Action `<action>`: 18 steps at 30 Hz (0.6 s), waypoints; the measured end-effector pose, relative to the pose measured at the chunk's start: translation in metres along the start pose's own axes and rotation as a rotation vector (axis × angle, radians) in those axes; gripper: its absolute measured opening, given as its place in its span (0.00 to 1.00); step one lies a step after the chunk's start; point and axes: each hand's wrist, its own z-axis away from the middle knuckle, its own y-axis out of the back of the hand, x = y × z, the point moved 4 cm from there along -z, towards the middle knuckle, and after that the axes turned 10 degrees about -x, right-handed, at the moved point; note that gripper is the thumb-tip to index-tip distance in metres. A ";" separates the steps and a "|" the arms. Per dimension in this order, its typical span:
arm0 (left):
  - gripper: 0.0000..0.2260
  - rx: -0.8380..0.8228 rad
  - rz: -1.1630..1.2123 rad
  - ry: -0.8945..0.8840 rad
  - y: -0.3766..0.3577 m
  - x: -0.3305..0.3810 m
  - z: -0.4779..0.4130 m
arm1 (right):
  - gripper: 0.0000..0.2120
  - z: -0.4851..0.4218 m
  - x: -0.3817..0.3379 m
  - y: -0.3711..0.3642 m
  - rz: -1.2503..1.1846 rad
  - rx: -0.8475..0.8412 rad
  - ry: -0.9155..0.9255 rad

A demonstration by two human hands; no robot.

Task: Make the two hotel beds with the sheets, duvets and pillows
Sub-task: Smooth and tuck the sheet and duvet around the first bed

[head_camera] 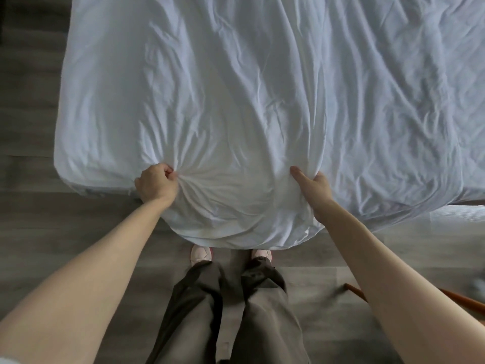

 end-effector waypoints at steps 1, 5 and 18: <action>0.07 -0.017 0.059 -0.013 0.004 -0.006 0.002 | 0.27 0.006 -0.003 -0.001 0.019 0.001 0.014; 0.09 -0.004 0.206 -0.080 0.041 -0.036 0.015 | 0.22 0.039 -0.026 -0.017 0.020 -0.017 0.106; 0.08 0.000 0.052 0.038 0.084 -0.093 -0.006 | 0.20 0.070 -0.011 -0.041 0.466 0.164 0.106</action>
